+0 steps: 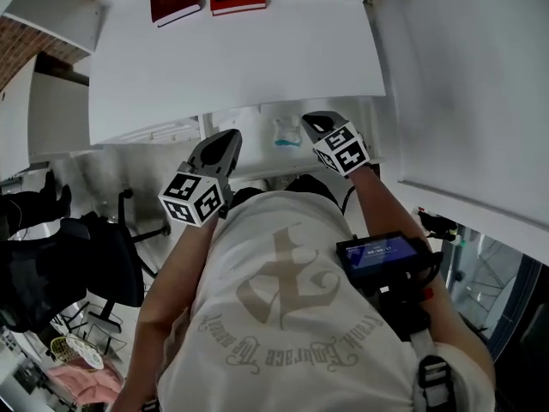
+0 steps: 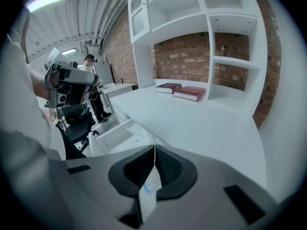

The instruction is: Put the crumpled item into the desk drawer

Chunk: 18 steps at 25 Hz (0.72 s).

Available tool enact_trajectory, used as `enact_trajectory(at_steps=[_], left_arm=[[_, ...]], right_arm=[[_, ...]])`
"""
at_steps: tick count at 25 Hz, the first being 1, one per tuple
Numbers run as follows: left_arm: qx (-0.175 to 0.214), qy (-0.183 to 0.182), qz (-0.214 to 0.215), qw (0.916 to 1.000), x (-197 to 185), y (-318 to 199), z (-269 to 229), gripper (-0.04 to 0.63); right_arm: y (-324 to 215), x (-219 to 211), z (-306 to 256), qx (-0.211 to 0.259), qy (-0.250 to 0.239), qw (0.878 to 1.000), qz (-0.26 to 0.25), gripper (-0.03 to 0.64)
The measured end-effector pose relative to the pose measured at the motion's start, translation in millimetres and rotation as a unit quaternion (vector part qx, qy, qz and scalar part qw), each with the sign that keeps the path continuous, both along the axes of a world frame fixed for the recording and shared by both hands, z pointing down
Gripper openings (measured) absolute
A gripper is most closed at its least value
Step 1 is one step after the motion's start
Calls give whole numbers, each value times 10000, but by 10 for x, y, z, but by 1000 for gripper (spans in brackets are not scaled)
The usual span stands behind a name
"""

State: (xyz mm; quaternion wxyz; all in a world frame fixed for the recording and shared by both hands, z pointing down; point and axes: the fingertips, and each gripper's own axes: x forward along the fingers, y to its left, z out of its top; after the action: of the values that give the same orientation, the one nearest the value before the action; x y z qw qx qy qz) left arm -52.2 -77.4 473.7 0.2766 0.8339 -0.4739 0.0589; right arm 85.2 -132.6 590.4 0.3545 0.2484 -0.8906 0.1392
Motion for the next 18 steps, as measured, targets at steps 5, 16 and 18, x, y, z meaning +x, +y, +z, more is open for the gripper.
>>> enact_trajectory(at_steps=[5, 16, 18], left_arm=[[268, -153, 364, 9989, 134, -21, -150, 21], [300, -171, 944, 9949, 294, 187, -85, 21], [325, -150, 957, 9948, 281, 198, -101, 21]], right_arm=[[-9, -20, -406, 232, -491, 9980, 331, 25], [170, 58, -971, 430, -1508, 9816, 1090, 23], [227, 78, -1044, 480, -1592, 9793, 1150, 23]])
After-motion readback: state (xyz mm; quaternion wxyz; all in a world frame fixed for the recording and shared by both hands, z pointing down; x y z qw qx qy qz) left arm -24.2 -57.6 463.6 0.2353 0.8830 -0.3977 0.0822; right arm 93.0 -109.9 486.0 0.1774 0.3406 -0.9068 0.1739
